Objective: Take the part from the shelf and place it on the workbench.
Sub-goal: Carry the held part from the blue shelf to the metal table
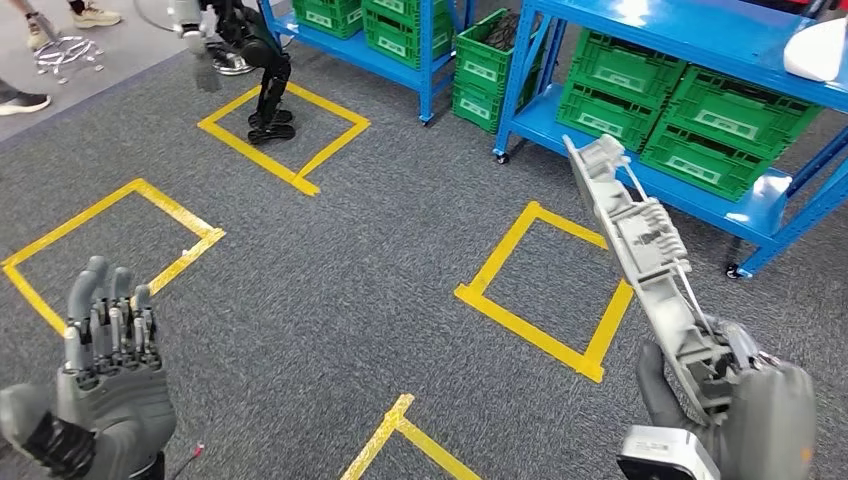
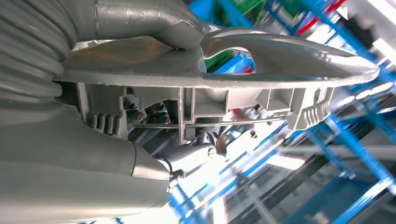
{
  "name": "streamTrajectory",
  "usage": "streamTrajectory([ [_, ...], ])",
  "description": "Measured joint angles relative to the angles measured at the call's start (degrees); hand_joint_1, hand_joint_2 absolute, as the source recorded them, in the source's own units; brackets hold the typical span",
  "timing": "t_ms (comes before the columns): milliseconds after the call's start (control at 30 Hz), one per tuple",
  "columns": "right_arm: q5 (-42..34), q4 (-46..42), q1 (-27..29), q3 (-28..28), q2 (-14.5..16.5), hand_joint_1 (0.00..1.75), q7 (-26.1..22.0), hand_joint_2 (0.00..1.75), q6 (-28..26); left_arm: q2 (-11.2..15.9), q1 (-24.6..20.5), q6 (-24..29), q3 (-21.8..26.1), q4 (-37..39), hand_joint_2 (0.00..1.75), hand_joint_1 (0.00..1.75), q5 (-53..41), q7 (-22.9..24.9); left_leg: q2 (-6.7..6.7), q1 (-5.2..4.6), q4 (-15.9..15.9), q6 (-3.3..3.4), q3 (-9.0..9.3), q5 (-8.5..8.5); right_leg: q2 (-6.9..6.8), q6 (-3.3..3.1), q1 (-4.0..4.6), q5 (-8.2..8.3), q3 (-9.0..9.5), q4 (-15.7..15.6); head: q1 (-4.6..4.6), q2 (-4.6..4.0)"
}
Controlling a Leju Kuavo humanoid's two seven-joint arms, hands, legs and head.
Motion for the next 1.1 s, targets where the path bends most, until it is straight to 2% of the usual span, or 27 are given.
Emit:
streamTrajectory([
  [33, -0.44, 0.16, -0.28, -0.03, 0.16, 1.75, -0.41, 1.75, 0.27, -0.02, 0.32, 0.39, 0.16, -0.06, 0.0, 0.0, -0.08, -0.16, 0.32, 0.21, 2.54, -0.27, -1.25, -0.78, -0.79, -0.02, -0.02, -0.07, -0.01, 0.01, -0.2, 0.0],
  [67, -0.8, 0.33, -0.54, -0.04, 0.32, 1.75, -0.73, 1.75, 0.48, -0.03, 0.63, 0.68, 0.32, -0.14, 0.0, 0.0, -0.13, -0.3, 0.53, 0.37, 3.36, -0.47, -1.61, -0.68, -1.58, 0.03, -0.06, -0.15, -0.01, 0.03, -0.42, 0.0],
  [100, -1.11, 0.47, -0.75, -0.05, 0.48, 1.75, -0.95, 1.75, 0.64, -0.02, 0.86, 0.91, 0.48, -0.23, 0.0, 0.0, -0.17, -0.41, 0.82, 0.48, 2.14, -0.59, -0.85, 0.26, -2.39, 0.15, -0.11, -0.25, 0.02, 0.07, -0.68, 0.0],
  [133, -1.29, 0.59, -0.91, -0.06, 0.63, 1.75, -1.1, 1.75, 0.74, -0.02, 1.01, 1.04, 0.61, -0.34, 0.0, 0.0, -0.21, -0.46, 1.47, 0.53, -0.9, -0.61, 0.98, 1.69, -3.13, 0.34, -0.15, -0.37, 0.08, 0.13, -0.94, -0.01],
  [167, -1.38, 0.65, -1.02, -0.08, 0.74, 1.75, -1.18, 1.75, 0.8, -0.02, 1.05, 1.08, 0.71, -0.48, 0.0, 0.0, -0.25, -0.49, 2.86, 0.48, -4.66, -0.53, 3.24, 2.84, -3.82, 0.58, -0.11, -0.52, 0.18, 0.24, -1.23, -0.01],
  [233, -1.48, 0.68, -1.25, -0.25, 0.92, 1.75, -1.33, 1.75, 0.85, -0.03, 1.04, 1.17, 0.84, -0.83, 0.0, 0.0, -0.33, -0.6, 4.84, 0.18, -9.89, 0.11, 6.73, 3.83, -5.02, 1.31, 0.15, -0.93, 0.26, 0.56, -1.57, -0.01],
  [267, -1.6, 0.71, -1.4, -0.36, 0.98, 1.75, -1.49, 1.75, 0.86, -0.03, 1.11, 1.29, 0.91, -1.0, 0.0, 0.0, -0.41, -0.68, 5.09, -0.03, -10.78, 0.54, 7.31, 3.76, -5.6, 1.7, 0.24, -1.05, 0.35, 0.65, -1.56, 0.0],
  [333, -2.01, 0.87, -1.81, -0.52, 1.16, 1.75, -2.0, 1.75, 0.89, -0.05, 1.56, 1.74, 1.1, -1.33, 0.0, 0.0, -0.67, -0.85, 3.67, -0.2, -10.98, 1.44, 7.23, 4.04, -6.86, 2.45, 0.21, -1.16, 0.58, 0.58, -1.38, 0.0],
  [367, -2.35, 0.99, -2.05, -0.56, 1.25, 1.75, -2.31, 1.75, 0.94, -0.06, 1.83, 2.07, 1.19, -1.52, 0.0, 0.0, -0.84, -0.94, 2.98, -0.14, -11.22, 1.79, 7.24, 4.24, -6.52, 2.8, 0.09, -1.51, 0.44, 0.87, -1.32, 0.01],
  [400, -2.74, 1.11, -2.25, -0.58, 1.34, 1.75, -2.68, 1.75, 1.0, -0.07, 2.02, 2.44, 1.27, -1.75, 0.0, 0.0, -1.01, -1.05, 2.31, -0.01, -11.47, 2.09, 7.32, 4.44, -5.42, 3.09, -0.04, -2.36, -0.03, 1.95, -1.18, 0.01],
  [467, -3.71, 1.43, -2.67, -0.62, 1.55, 1.75, -3.63, 1.75, 1.29, -0.07, 2.37, 3.36, 1.41, -2.16, 0.0, 0.0, -1.32, -1.32, 0.92, 0.14, -11.76, 2.59, 7.43, 4.69, -1.99, 3.41, -0.3, -5.49, -2.68, 7.77, -0.37, 0.01],
  [500, -4.21, 1.63, -2.93, -0.62, 1.69, 1.75, -4.13, 1.75, 1.51, -0.06, 2.66, 3.82, 1.51, -2.3, 0.0, 0.0, -1.5, -1.45, 0.19, 0.09, -11.74, 2.74, 7.4, 4.73, -0.92, 3.44, -0.34, -7.06, -4.46, 11.61, 0.04, 0.01],
  [533, -4.69, 1.87, -3.25, -0.61, 1.86, 1.75, -4.59, 1.75, 1.84, -0.06, 3.09, 4.29, 1.62, -2.41, 0.0, 0.0, -1.71, -1.59, -0.6, 0.03, -11.69, 2.85, 7.37, 4.75, -0.45, 3.46, -0.34, -7.95, -6.04, 14.76, 0.37, 0.01],
  [567, -5.12, 2.15, -3.62, -0.58, 2.07, 1.75, -4.92, 1.75, 2.17, -0.07, 3.55, 4.73, 1.7, -2.56, 0.0, 0.0, -1.9, -1.71, -1.4, -0.04, -11.62, 2.88, 7.35, 4.74, -0.25, 3.44, -0.33, -7.84, -6.9, 16.23, 0.52, 0.01],
  [600, -5.54, 2.41, -4.06, -0.56, 2.27, 1.75, -5.2, 1.75, 2.54, -0.07, 3.97, 5.13, 1.79, -2.76, 0.0, 0.0, -2.08, -1.82, -2.24, -0.08, -11.52, 2.88, 7.35, 4.74, -0.12, 3.35, -0.33, -6.68, -6.81, 15.59, 0.66, 0.0],
  [633, -5.9, 2.66, -4.55, -0.52, 2.48, 1.75, -5.43, 1.75, 2.92, -0.06, 4.36, 5.5, 1.9, -3.02, 0.0, 0.0, -2.26, -1.91, -3.11, -0.09, -11.41, 2.87, 7.35, 4.74, 0.23, 3.16, -0.34, -4.73, -5.8, 12.95, 0.84, 0.0],
  [700, -6.47, 3.07, -5.54, -0.43, 2.87, 1.75, -5.8, 1.75, 3.44, -0.05, 4.96, 6.06, 2.1, -3.64, 0.0, 0.0, -2.6, -1.99, -4.75, -0.12, -11.15, 2.68, 7.15, 4.79, 2.65, 2.55, -0.45, -1.4, -2.92, 5.75, 1.21, 0.0],
  [733, -6.62, 3.22, -6.01, -0.38, 3.03, 1.75, -5.98, 1.75, 3.59, -0.04, 5.17, 6.2, 2.19, -3.92, 0.0, 0.0, -2.78, -2.01, -5.51, -0.08, -11.02, 2.42, 6.9, 4.87, 3.78, 2.3, -0.47, -0.73, -1.74, 3.14, 1.3, 0.01],
  [767, -6.73, 3.37, -6.39, -0.32, 3.18, 1.75, -6.1, 1.75, 3.66, -0.04, 5.34, 6.29, 2.22, -4.19, 0.0, 0.0, -2.9, -2.03, -6.18, 0.05, -10.94, 2.04, 6.57, 5.03, 4.54, 2.06, -0.41, -0.71, -1.13, 1.82, 1.3, 0.0],
  [833, -6.85, 3.64, -7.01, -0.23, 3.43, 1.75, -6.25, 1.75, 3.8, -0.04, 5.77, 6.36, 2.29, -4.62, 0.0, 0.0, -3.06, -2.03, -7.47, 0.45, -10.99, 1.13, 5.95, 5.5, 3.67, 1.57, -0.16, -0.73, -0.55, 1.15, 1.34, 0.0],
  [867, -6.98, 3.83, -7.28, -0.19, 3.57, 1.75, -6.29, 1.75, 3.92, -0.02, 6.03, 6.48, 2.39, -4.82, 0.0, 0.0, -3.2, -2.0, -6.97, 0.5, -10.83, 0.82, 5.55, 5.57, 2.92, 1.23, -0.14, -0.45, -0.34, 0.79, 1.38, 0.0],
  [900, -7.12, 4.02, -7.53, -0.16, 3.73, 1.75, -6.38, 1.75, 4.04, 0.01, 6.18, 6.65, 2.49, -4.99, 0.0, 0.0, -3.44, -1.93, -5.61, 0.43, -10.09, 0.59, 4.97, 5.13, 2.15, 0.85, -0.18, -0.19, -0.1, 0.4, 1.24, 0.0],
  [967, -7.62, 4.42, -7.93, -0.07, 4.07, 1.75, -6.75, 1.75, 4.36, 0.13, 6.17, 7.18, 2.68, -5.31, 0.0, 0.0, -3.98, -1.69, -1.7, 0.28, -5.45, 0.3, 2.5, 2.53, 0.69, 0.32, -0.2, 0.12, 0.17, -0.14, 0.53, 0.01],
  [1000, -7.9, 4.64, -8.14, 0.02, 4.25, 1.75, -7.0, 1.75, 4.52, 0.17, 6.14, 7.46, 2.73, -5.41, 0.0, 0.0, -4.18, -1.56, -0.5, 0.33, -1.88, 0.11, 0.82, 0.82, 0.02, 0.16, -0.12, 0.12, 0.17, -0.15, 0.14, 0.01],
  [1033, -8.25, 4.91, -8.39, 0.14, 4.4, 1.75, -7.24, 1.75, 4.67, 0.22, 6.2, 7.75, 2.77, -5.48, 0.0, 0.0, -4.32, -1.43, 0.02, 0.45, 1.43, -0.08, -0.74, -0.43, -0.72, 0.11, -0.06, 0.09, 0.14, -0.13, -0.13, 0.01],
  [1067, -8.63, 5.24, -8.68, 0.3, 4.62, 1.75, -7.48, 1.75, 4.8, 0.25, 6.34, 8.01, 2.83, -5.53, 0.0, 0.0, -4.49, -1.32, 0.27, 0.54, 3.4, -0.23, -1.64, -0.79, -1.46, 0.12, -0.04, 0.06, 0.14, -0.11, -0.34, 0.01],
  [1100, -8.97, 5.62, -8.99, 0.49, 4.84, 1.75, -7.73, 1.75, 4.91, 0.27, 6.51, 8.29, 2.91, -5.61, 0.0, 0.0, -4.71, -1.22, 0.45, 0.62, 3.42, -0.35, -1.55, -0.25, -2.19, 0.16, -0.04, 0.0, 0.14, -0.06, -0.54, 0.01],
])
